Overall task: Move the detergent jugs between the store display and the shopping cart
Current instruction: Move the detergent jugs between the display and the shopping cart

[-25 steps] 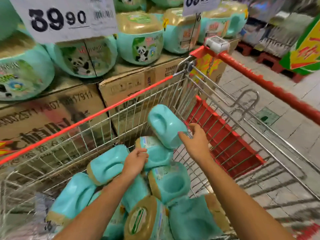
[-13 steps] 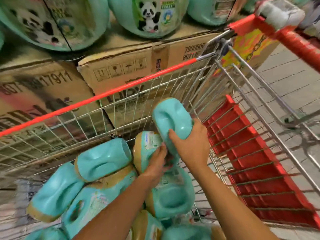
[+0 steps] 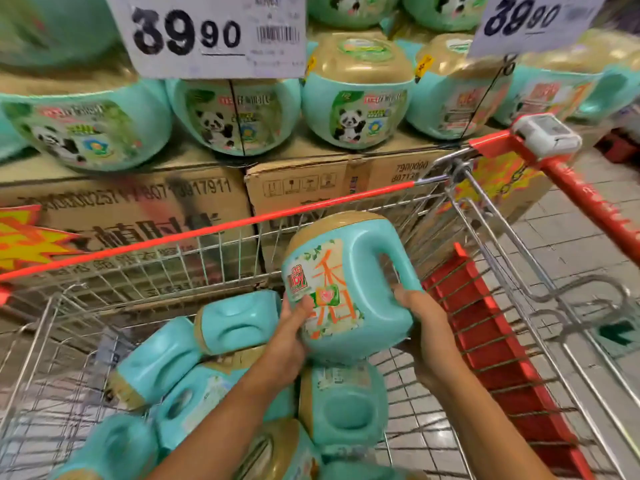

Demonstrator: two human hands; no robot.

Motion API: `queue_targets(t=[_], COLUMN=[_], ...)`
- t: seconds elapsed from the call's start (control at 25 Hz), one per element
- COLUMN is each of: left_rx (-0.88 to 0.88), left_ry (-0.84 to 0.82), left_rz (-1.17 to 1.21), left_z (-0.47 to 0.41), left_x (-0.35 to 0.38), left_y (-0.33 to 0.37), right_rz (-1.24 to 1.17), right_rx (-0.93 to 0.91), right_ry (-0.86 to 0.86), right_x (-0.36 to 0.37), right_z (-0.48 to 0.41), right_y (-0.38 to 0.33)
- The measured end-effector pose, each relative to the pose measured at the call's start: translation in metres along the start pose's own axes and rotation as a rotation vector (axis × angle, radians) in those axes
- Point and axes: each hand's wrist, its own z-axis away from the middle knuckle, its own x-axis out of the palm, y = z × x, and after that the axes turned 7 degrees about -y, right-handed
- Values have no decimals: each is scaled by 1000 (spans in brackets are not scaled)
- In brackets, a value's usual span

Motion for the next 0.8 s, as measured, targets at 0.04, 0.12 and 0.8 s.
queue_targets(t=[0.04, 0.12, 0.8], left_rx=[28, 112, 583], left_ry=[-8, 23, 462], left_rz=[38, 23, -219], left_z=[12, 38, 326], left_x=[2, 7, -107], left_y=[8, 24, 140], right_rz=[6, -22, 60], right_rx=[-8, -50, -69], right_ry=[-78, -170, -602], right_x=[6, 20, 265], right_z=[6, 15, 166], right_y=[-5, -12, 29])
